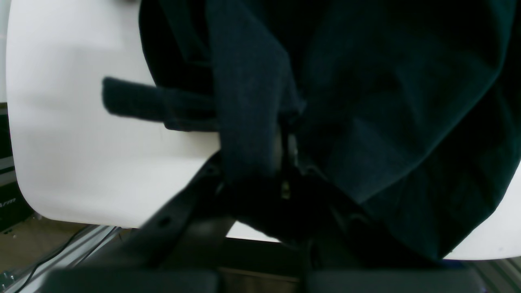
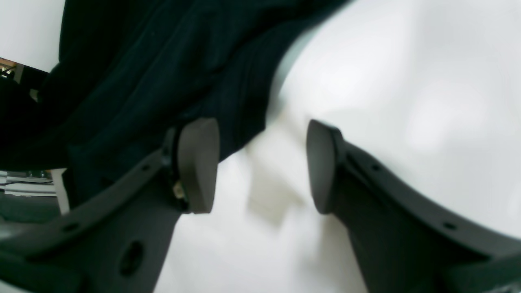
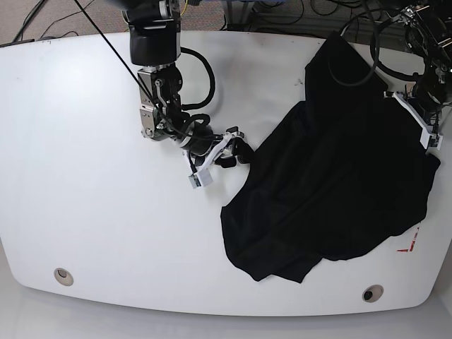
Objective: Layout the t-shirt on the table in an organized manner, then fold the t-shirt properly
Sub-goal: 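Drag the held fabric with the right gripper toward the t-shirt body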
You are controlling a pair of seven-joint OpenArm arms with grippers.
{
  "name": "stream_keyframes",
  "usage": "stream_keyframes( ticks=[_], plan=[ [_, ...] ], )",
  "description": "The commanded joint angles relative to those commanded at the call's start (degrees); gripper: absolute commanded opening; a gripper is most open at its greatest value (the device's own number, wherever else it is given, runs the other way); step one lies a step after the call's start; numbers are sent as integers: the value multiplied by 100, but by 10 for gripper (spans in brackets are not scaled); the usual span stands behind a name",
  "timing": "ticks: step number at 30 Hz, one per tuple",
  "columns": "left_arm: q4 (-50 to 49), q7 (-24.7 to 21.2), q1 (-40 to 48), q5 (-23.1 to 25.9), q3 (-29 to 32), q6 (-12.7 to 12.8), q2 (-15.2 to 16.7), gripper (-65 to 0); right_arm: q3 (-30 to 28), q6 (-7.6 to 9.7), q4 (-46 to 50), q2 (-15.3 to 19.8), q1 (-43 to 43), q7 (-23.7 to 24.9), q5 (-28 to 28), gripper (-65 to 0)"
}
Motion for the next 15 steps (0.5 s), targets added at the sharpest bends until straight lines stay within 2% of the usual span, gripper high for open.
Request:
stream_keyframes(
  ticks=[6, 11, 15],
  plan=[
    [0, 0, 0, 0, 9, 0, 0, -650, 0, 0, -167, -44, 35, 88, 0, -309],
    [0, 0, 0, 0, 9, 0, 0, -650, 0, 9, -554, -211, 246, 114, 0, -309],
    [0, 0, 0, 0, 9, 0, 0, -650, 0, 9, -756, -246, 308, 316, 0, -309]
  ],
)
